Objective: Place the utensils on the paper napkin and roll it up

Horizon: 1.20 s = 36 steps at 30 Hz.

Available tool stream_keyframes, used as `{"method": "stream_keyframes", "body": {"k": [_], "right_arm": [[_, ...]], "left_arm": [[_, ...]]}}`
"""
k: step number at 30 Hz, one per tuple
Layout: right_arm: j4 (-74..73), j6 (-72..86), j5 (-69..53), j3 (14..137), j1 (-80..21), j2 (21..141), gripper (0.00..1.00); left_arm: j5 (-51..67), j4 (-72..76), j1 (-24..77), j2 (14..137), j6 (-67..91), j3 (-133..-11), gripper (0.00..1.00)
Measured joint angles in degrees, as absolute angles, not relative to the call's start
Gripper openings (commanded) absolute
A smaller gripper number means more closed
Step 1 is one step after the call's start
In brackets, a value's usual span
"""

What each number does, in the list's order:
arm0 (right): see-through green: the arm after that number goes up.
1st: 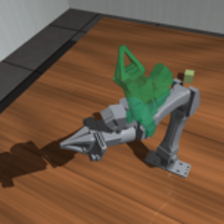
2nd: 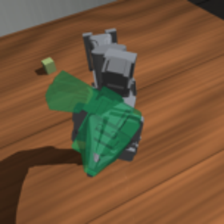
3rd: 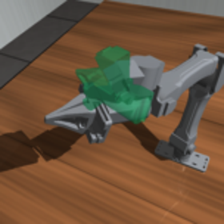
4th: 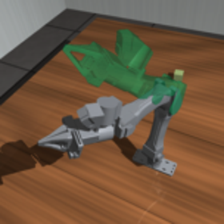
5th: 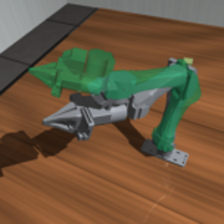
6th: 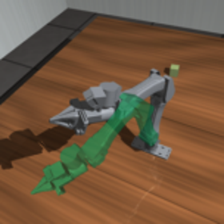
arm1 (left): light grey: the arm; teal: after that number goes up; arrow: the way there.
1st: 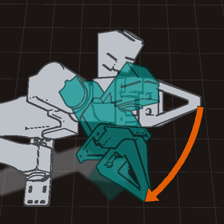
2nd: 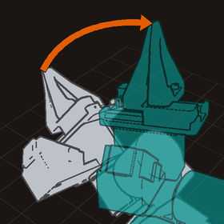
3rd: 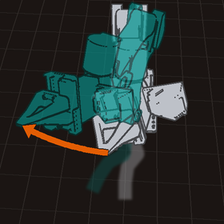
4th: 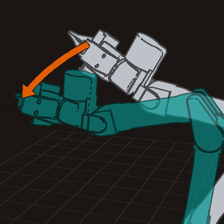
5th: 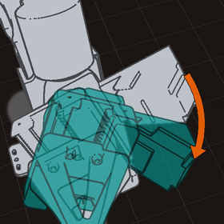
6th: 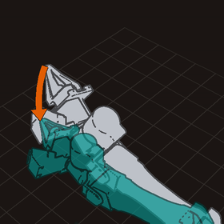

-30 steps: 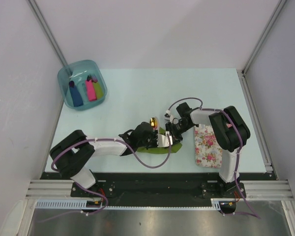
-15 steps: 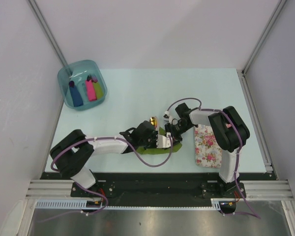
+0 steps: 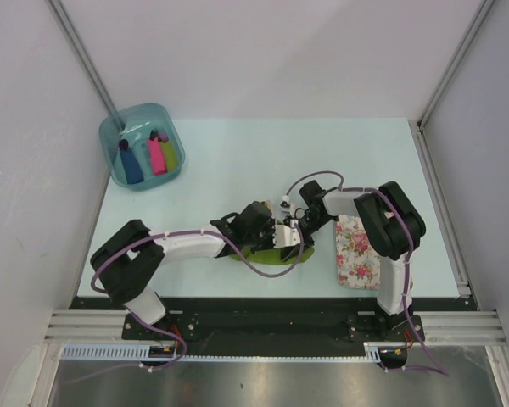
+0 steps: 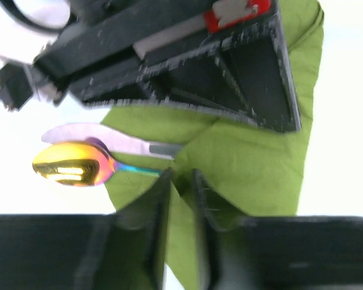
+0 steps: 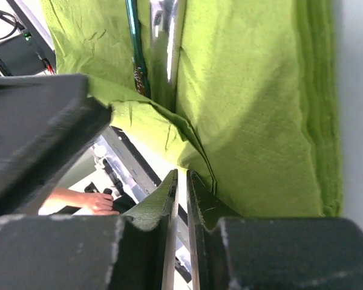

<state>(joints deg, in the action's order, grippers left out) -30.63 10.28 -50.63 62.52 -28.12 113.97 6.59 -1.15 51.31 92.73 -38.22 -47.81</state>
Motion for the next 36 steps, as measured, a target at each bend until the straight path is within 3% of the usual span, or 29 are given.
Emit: {"method": "stream_keyframes", "body": {"k": [1, 5, 12, 22, 28, 30, 33, 36], "right_arm": [[-30.9, 10.3, -50.3, 62.6, -28.1, 114.2, 0.12], [-31.5, 10.2, -49.9, 63.0, -28.1, 114.3, 0.11], [-31.7, 9.6, -49.6, 63.6, -28.6, 114.3, 0.12], [-32.4, 9.0, -49.3, 64.6, -29.6, 114.3, 0.12], [-32.8, 8.9, -48.9, 65.1, -29.6, 114.5, 0.12], [-32.8, 8.9, -48.8, 65.1, -29.6, 114.6, 0.12], [-33.0, 8.9, -48.7, 65.1, -29.6, 114.8, 0.12], [-33.2, 8.6, -48.4, 65.1, -29.6, 114.8, 0.12]], "left_arm": [[6.9, -2.3, 51.1, 92.4, -37.3, -48.2, 0.41], [10.2, -8.7, 49.9, 88.2, -30.9, -49.1, 0.54], [18.7, -15.9, 44.5, 81.5, -14.7, -50.1, 0.56], [28.8, -17.5, 35.7, 87.5, -0.4, -49.9, 0.5], [32.3, -16.6, 35.7, 90.1, 2.7, -49.8, 0.4], [32.7, -16.5, 35.7, 91.4, 3.2, -49.8, 0.25], [31.9, -16.8, 35.4, 93.7, 4.2, -49.8, 0.1], [31.2, -17.4, 34.3, 96.4, 4.6, -49.8, 0.01]]}}
